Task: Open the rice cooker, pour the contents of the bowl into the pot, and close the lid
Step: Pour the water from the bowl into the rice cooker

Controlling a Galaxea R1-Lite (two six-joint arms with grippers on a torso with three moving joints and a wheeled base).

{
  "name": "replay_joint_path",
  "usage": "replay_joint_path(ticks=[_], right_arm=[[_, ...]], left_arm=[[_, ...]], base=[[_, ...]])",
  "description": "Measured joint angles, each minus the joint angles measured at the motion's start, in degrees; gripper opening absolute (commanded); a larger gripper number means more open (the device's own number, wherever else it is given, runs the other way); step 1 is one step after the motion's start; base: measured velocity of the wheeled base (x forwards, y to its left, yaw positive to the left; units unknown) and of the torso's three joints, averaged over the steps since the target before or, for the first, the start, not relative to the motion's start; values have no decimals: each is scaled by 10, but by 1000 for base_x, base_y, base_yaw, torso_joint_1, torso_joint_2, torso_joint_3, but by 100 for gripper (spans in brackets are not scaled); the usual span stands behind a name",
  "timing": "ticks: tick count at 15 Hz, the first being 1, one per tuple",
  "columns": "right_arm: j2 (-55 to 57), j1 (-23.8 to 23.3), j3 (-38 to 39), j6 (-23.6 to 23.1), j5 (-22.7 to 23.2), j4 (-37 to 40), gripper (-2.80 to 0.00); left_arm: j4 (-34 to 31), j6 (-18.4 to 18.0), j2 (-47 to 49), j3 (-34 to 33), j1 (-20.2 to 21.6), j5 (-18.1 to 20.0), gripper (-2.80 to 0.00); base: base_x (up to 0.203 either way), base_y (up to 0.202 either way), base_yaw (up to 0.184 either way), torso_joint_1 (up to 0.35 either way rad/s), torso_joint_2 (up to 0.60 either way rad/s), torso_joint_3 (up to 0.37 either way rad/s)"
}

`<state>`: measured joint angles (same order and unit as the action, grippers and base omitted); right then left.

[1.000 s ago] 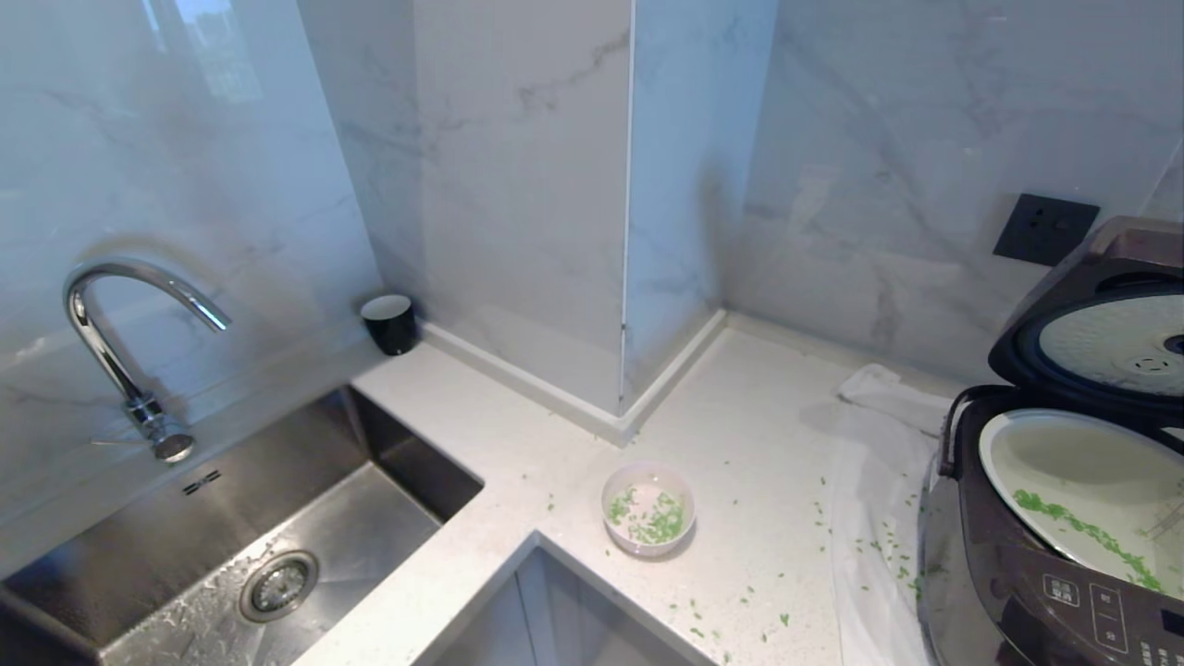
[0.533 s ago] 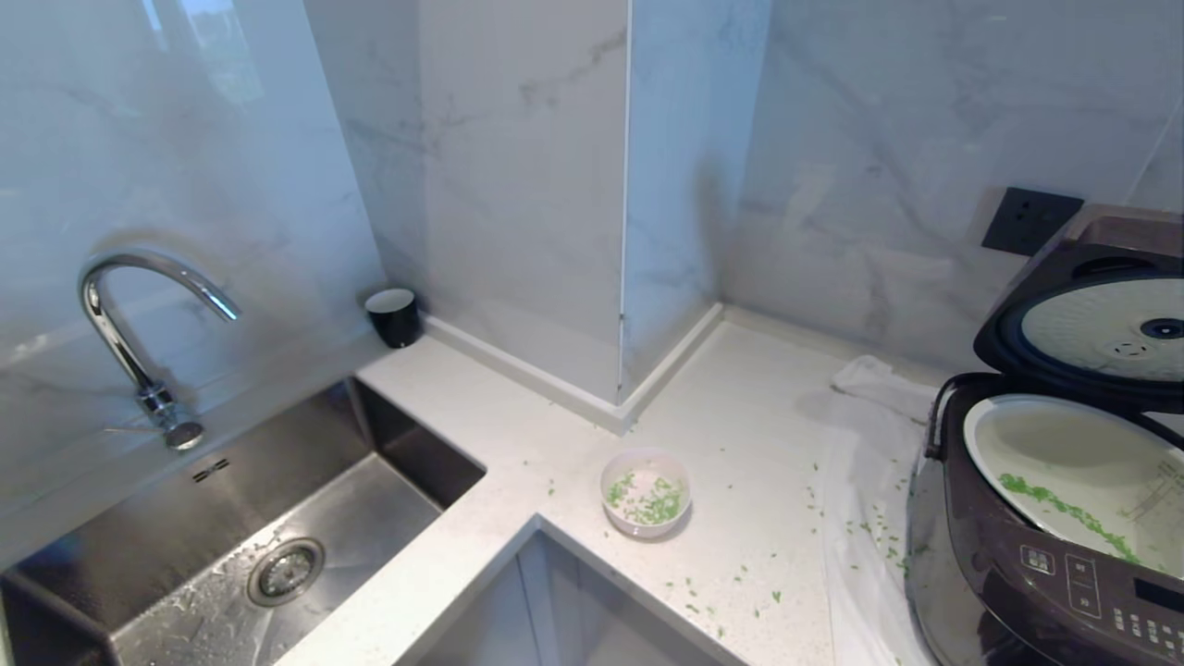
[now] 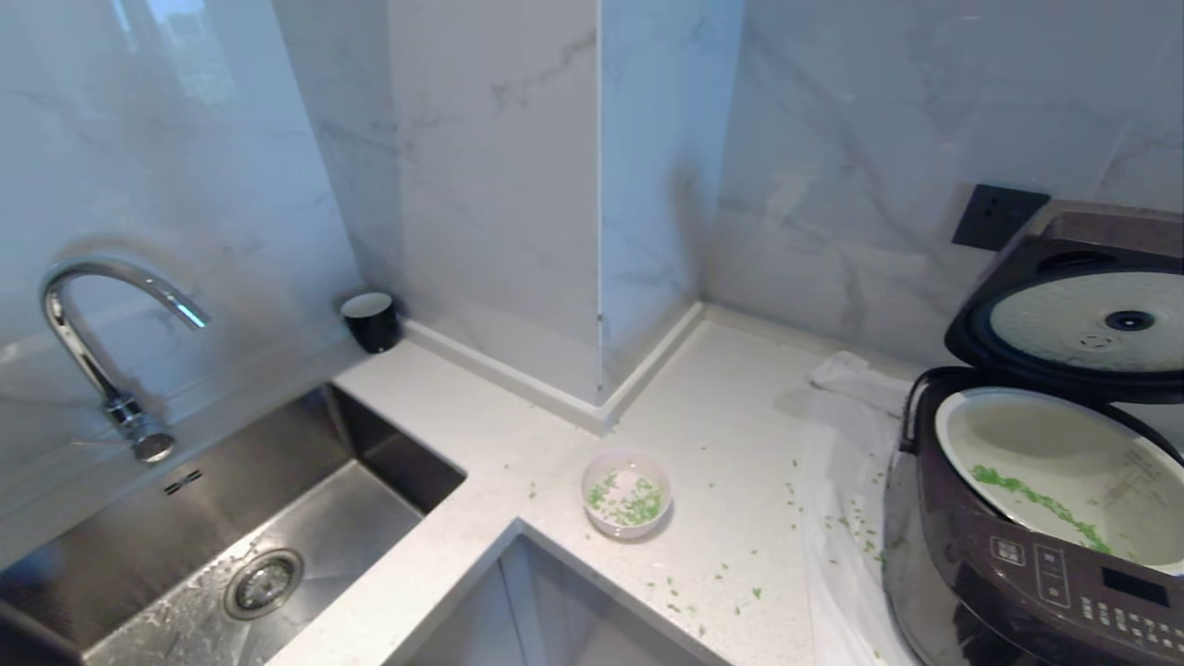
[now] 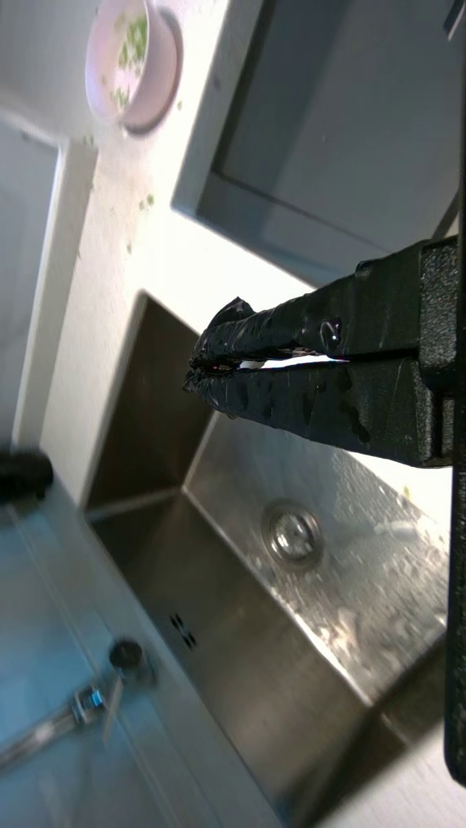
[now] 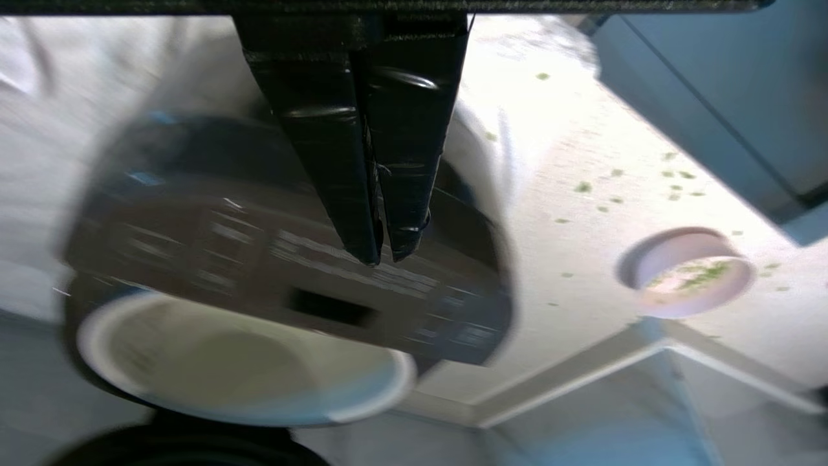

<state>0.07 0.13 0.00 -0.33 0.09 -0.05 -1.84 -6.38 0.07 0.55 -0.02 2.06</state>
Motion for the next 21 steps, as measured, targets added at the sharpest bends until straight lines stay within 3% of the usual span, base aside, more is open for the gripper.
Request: replay_joint_path(ticks=[11, 21], right_arm=[[0, 0, 0, 0, 0, 0, -280], [0, 0, 0, 0, 0, 0, -280]], left_arm=[[0, 0, 0, 0, 0, 0, -280], [0, -1, 0, -1, 0, 0, -280]], base=[[3, 7, -171, 2, 4, 1], [31, 0, -9, -2, 0, 1]])
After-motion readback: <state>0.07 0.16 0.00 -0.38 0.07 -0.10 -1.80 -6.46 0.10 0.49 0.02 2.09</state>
